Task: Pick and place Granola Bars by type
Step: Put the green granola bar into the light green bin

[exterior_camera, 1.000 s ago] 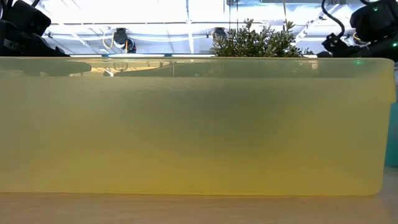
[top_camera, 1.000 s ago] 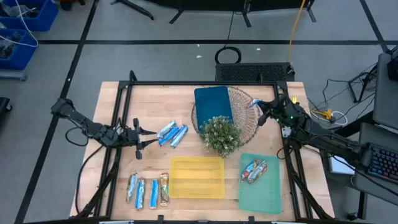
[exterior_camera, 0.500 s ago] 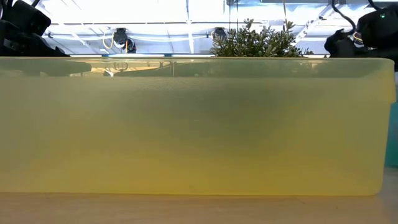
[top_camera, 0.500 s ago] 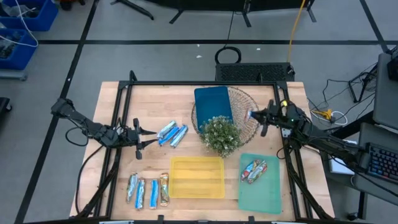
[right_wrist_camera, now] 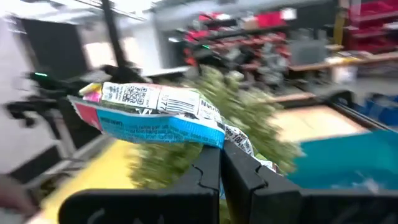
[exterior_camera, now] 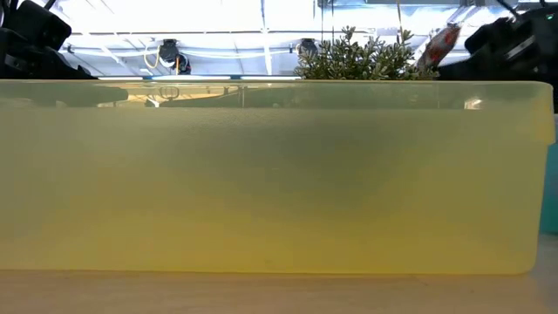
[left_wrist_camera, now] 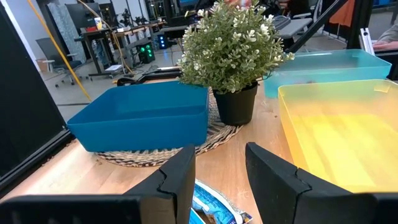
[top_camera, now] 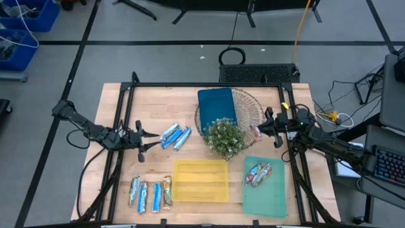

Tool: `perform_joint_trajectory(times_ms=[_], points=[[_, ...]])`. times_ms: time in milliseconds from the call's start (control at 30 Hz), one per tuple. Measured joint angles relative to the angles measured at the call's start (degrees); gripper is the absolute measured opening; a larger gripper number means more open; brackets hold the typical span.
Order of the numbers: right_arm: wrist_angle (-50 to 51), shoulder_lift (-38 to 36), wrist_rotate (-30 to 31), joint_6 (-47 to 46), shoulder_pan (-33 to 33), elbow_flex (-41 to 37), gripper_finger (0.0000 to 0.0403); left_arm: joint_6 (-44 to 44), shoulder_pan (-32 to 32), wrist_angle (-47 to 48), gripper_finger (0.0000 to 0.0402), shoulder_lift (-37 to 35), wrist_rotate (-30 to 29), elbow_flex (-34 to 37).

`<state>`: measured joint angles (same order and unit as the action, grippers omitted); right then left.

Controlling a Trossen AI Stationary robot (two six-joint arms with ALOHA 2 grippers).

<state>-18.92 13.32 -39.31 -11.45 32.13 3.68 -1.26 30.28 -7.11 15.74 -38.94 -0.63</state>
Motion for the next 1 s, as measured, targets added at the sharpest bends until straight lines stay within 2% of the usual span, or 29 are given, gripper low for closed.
perform_joint_trajectory(times_ms=[333, 467, 600, 1000], points=[[-5.5, 0.0, -9.8, -8.0, -0.2, -0.1, 0.0000, 0.0, 0.0, 0.0, 0.0145, 0.0, 0.0, 0.0], [-6.7, 0.0, -11.3, -10.4, -2.8, -0.1, 0.0000, 0.0, 0.0, 0.0, 0.0145, 0.0, 0.0, 0.0], [-6.6, 0.1, -7.9, -10.4, -7.9, -0.1, 0.0000, 0.0, 0.0, 0.0, 0.0145, 0.0, 0.0, 0.0], [-6.6, 2.0, 11.7, -5.2, -31.1, -0.2, 0.0000, 0.0, 0.0, 0.0, 0.0145, 0.0, 0.0, 0.0]])
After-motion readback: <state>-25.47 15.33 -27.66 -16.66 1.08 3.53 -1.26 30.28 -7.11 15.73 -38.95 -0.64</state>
